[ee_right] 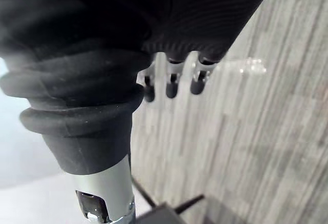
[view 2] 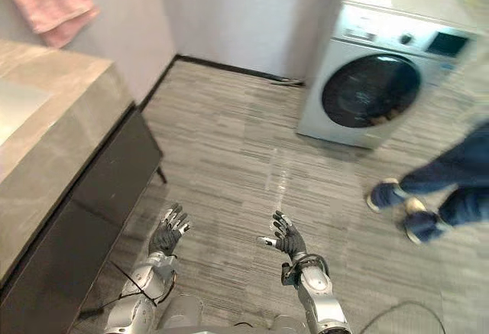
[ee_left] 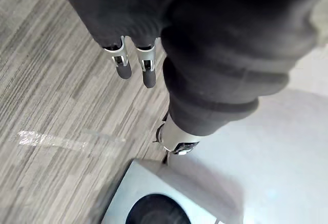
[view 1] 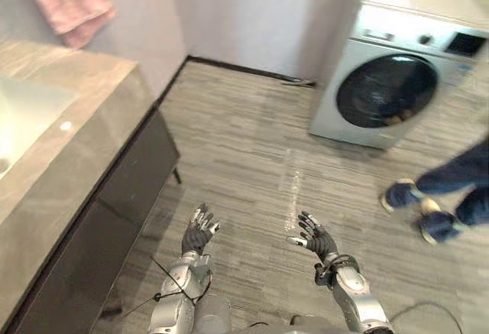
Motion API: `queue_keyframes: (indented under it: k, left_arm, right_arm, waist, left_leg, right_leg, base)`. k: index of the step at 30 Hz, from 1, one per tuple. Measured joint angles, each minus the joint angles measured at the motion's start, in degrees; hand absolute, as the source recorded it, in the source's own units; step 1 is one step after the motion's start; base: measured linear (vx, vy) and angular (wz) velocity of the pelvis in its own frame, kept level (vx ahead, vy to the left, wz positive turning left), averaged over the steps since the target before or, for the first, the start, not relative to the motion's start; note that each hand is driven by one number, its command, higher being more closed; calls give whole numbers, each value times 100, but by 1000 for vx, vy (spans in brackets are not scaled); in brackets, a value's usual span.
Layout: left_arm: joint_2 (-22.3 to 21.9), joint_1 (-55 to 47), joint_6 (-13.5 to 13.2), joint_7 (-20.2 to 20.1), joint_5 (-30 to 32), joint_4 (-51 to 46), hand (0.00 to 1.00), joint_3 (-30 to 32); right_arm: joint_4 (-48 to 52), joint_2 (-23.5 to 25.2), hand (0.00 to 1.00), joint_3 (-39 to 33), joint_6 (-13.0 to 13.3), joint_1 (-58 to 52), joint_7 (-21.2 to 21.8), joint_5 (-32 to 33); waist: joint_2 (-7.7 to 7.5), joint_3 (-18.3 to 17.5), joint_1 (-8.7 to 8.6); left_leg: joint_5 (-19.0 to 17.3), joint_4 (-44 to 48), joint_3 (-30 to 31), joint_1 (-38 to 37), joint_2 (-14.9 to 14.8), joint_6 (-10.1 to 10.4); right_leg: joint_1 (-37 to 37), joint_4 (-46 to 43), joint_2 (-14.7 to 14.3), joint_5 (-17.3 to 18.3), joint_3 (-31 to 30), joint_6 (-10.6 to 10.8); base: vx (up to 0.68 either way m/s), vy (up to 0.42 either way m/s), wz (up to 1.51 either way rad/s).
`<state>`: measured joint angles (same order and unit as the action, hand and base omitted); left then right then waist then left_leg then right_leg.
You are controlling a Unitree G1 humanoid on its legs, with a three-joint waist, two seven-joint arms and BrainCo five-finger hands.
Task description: Organize washtable
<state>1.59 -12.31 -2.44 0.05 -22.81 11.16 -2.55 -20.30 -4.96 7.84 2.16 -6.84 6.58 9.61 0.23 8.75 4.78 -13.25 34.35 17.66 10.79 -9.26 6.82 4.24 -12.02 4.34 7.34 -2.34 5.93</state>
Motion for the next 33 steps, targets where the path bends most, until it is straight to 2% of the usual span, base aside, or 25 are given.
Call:
queue_keyframes:
  k: [4,6,7,9,10,11,13,15,16,17,18,20,21,22,23,24,25,26,27,28,29,30,31,32,33]
  left_arm:
    - [-74,-81,1,-8,110,-53,0,89]
    - [-65,-219,-14,-9,143,-267,0,85]
    - [-85,-304,-31,-18,236,-390,0,40]
    - [-91,-262,-24,-25,331,-400,0,39]
    - [-151,-229,-20,-52,331,-400,0,44]
    - [-125,-275,-7,-81,343,-439,0,89]
    - [-120,-285,5,-100,385,-481,0,90]
    - [-131,-271,1,-120,417,-700,0,94]
    - [-146,-251,1,-127,463,-773,0,94]
    - [-145,-252,2,-127,484,-808,0,96]
    - [-156,-246,4,-128,504,-836,0,87]
    - [-216,-231,5,-137,511,-837,0,72]
    - [-273,-265,7,-137,533,-859,0,54]
    - [-337,-370,15,-132,550,-864,0,60]
    - [-352,-399,21,-130,555,-858,0,70]
    - [-331,-327,25,-123,561,-855,0,101]
    - [-289,-91,17,-114,557,-843,0,96]
    - [-272,-1,21,-90,556,-810,0,161]
    - [-382,-79,70,-35,546,-813,0,269]
    - [-505,-236,83,12,537,-832,0,290]
    - [-516,-334,70,14,536,-845,0,305]
    - [-497,-366,69,25,538,-845,0,354]
    - [-435,-414,69,26,540,-843,0,444]
    - [-437,-377,77,37,541,-741,0,505]
    - [-441,-338,105,47,541,-622,0,537]
  right_arm:
    - [2,7,0,19,-2,-46,116,0]
    - [102,16,0,104,26,-133,123,0]
    - [120,-17,0,90,38,-158,127,1]
    - [360,-19,0,-64,33,-256,110,1]
    - [748,18,0,-154,33,-428,105,0]
    - [1061,136,0,-278,31,-688,108,15]
    - [1412,221,0,-317,36,-949,96,97]
    - [1803,302,0,-413,48,-1201,98,174]
    - [1953,381,0,-458,48,-1275,106,178]
    - [2004,438,0,-479,49,-1305,106,179]
    - [2068,510,0,-511,46,-1343,104,181]
    - [2142,523,0,-497,20,-1364,109,209]
    - [2252,529,0,-495,13,-1447,113,215]
    - [2395,520,0,-470,6,-1487,116,217]
    - [2452,520,0,-466,31,-1472,115,218]
    - [2430,573,0,-473,73,-1305,95,216]
    - [2358,686,0,-561,122,-1224,42,210]
    - [2137,737,0,-577,111,-1108,8,195]
    - [1929,671,0,-559,40,-992,-21,157]
    - [1819,596,0,-549,22,-956,-18,123]
    - [1643,561,0,-532,22,-919,-20,109]
    - [1505,554,0,-506,20,-856,-11,105]
    - [1325,577,0,-475,11,-767,-3,105]
    - [1205,536,0,-486,5,-685,-1,107]
    - [1044,483,0,-511,-29,-580,-10,108]
  waist:
    - [-31,-5,-83]
    - [-23,-65,-73]
    - [153,-167,-78]
    - [177,-184,-91]
    - [126,-170,-89]
    - [-59,-154,-105]
    - [-138,-199,-108]
    - [-293,-274,-125]
    - [-277,-262,-119]
    - [-306,-263,-117]
    - [-333,-271,-125]
    - [-194,-265,-155]
    - [-184,-262,-217]
    - [-126,-313,-102]
    - [-17,-323,-74]
    - [48,-287,-79]
    - [-8,-215,-114]
    - [-173,-100,-43]
    - [-110,-61,-94]
    - [86,-94,-122]
    - [225,-130,-156]
    - [196,-173,-177]
    - [0,-293,-251]
    - [61,-292,-246]
    - [151,-300,-293]
  left_leg:
    - [-4,6,-50,-177,121,-9]
    - [-511,-85,57,-328,215,-146]
    - [-886,-256,101,-418,216,-299]
    - [-1204,-564,22,-588,221,-238]
    - [-1420,-713,-250,-697,237,-244]
    - [-1467,-676,-712,-897,339,-328]
    - [-1549,-573,-1026,-994,373,-416]
    - [-1606,-504,-1584,-1005,426,-509]
    - [-1627,-479,-1876,-981,412,-574]
    - [-1647,-441,-2050,-980,392,-611]
    - [-1697,-358,-2383,-978,316,-687]
    - [-1704,-327,-2696,-959,47,-688]
    - [-1678,-294,-2751,-990,119,-632]
    - [-1658,-158,-2751,-1030,102,-621]
    - [-1599,13,-2789,-973,36,-525]
    - [-1412,593,-2846,-454,-134,-483]
    - [-1421,-260,-3088,-445,-185,-563]
    - [-1312,-427,-3463,-686,6,-566]
    - [-1282,-590,-3820,-962,-25,-571]
    - [-1287,-642,-4197,-1262,-159,-566]
    - [-1287,-742,-4513,-1425,-224,-566]
    - [-1309,-842,-4722,-1557,-215,-521]
    - [-1360,-860,-4861,-1636,-123,-430]
    - [-1407,-843,-4884,-1646,-169,-350]
    - [-1342,-844,-4877,-1638,-278,-295]
  right_leg:
    - [223,425,-110,-444,-1031,-68]
    - [360,430,-224,-500,-1519,21]
    - [553,394,-387,-546,-1786,101]
    - [857,286,-493,-606,-2205,231]
    - [1006,241,-507,-673,-2476,341]
    - [1025,228,-502,-782,-2795,428]
    - [1035,258,-525,-895,-2951,481]
    - [1171,499,-547,-1332,-3143,408]
    - [1200,809,-556,-1648,-3118,197]
    - [1208,893,-560,-1651,-3054,99]
    - [1250,981,-593,-1289,-3093,-2]
    - [1664,-201,-1056,-1071,-2983,-47]
    - [1743,-729,-1227,-1141,-2585,-30]
    - [1750,-505,-1330,-1502,-2338,-32]
    - [1744,-219,-1321,-1853,-2110,-262]
    - [1659,533,-1138,-2447,-1338,-947]
    - [1955,-310,-700,-1370,389,-1426]
    - [2090,-938,-344,-783,980,-1364]
    - [2048,-1346,-1,-299,1615,-1502]
    - [1967,-2056,388,217,2376,-1447]
    - [1865,-2471,693,418,2893,-1254]
    - [1780,-2505,851,456,3026,-1181]
    - [1627,-2115,958,273,3050,-965]
    - [1651,-2054,848,199,2982,-821]
    - [1644,-1767,563,101,2886,-891]
  base:
    - [-99,108,-135]
    - [-118,162,-119]
    - [-197,296,-139]
    - [-181,294,-133]
    - [-154,268,-150]
    - [-166,282,-153]
    - [-107,176,-129]
    - [-85,120,-141]
    - [-98,96,-113]
    - [-95,79,-138]
    - [-59,24,-123]
    - [5,-6,-94]
    - [67,71,-110]
    - [60,85,-139]
    - [24,99,-180]
    - [-54,-58,-134]
    - [-89,-128,-126]
    - [-74,-172,-116]
    - [5,-87,-140]
    - [48,-32,-158]
    - [90,-33,-147]
    - [142,-64,-136]
    - [194,-93,-115]
    - [233,-101,-113]
    - [250,-107,-112]
